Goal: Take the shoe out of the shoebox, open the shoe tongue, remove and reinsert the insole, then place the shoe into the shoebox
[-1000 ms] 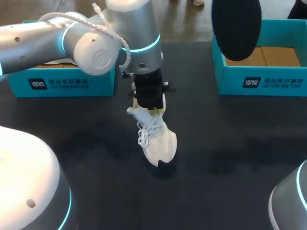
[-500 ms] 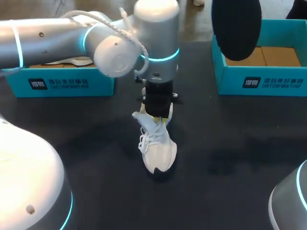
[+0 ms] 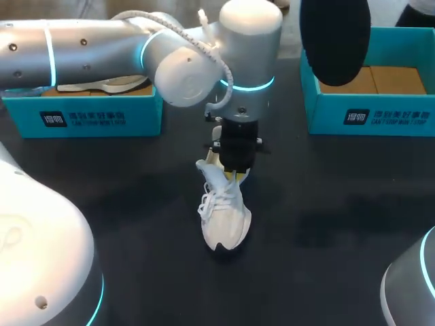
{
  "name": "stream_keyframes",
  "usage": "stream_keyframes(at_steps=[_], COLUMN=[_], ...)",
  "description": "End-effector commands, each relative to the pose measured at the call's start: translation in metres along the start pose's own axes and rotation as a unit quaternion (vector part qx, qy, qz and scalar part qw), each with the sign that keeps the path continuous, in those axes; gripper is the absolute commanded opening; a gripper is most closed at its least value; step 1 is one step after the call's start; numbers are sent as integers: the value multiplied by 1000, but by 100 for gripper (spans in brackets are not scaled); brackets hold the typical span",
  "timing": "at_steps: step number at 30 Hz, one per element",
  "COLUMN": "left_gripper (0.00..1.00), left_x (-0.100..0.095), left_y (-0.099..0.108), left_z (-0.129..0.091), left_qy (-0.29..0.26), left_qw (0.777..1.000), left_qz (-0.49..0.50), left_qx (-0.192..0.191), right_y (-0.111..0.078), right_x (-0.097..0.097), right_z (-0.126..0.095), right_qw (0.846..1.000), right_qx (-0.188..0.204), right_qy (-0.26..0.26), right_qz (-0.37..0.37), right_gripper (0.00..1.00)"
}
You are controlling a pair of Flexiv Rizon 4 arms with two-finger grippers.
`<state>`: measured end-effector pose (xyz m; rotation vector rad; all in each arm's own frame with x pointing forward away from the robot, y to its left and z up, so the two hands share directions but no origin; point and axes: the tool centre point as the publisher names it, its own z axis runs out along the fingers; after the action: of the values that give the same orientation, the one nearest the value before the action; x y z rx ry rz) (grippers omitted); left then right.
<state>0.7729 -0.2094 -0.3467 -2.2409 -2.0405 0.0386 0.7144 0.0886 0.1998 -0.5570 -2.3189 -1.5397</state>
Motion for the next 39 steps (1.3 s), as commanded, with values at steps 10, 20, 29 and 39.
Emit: stream_keyframes(at_steps=[10, 20, 29, 39], left_gripper=[0, 0, 0, 0], left_x=[2, 15, 26, 29], left_y=[-22, -45, -60, -68], left_z=[-13, -9, 2, 14], left_qy=[30, 53, 74, 85], left_qw=[999, 999, 997, 996], left_qz=[-26, -10, 2, 16], left_qx=[1, -1, -4, -5], right_y=[1, 1, 1, 1], right_x=[0, 0, 0, 0], right_z=[0, 0, 0, 0], right_qw=[1000, 1000, 1000, 1000], right_qx=[1, 1, 1, 1], right_qy=[-1, -1, -1, -1], right_qz=[1, 1, 1, 1], right_gripper=[0, 0, 0, 0])
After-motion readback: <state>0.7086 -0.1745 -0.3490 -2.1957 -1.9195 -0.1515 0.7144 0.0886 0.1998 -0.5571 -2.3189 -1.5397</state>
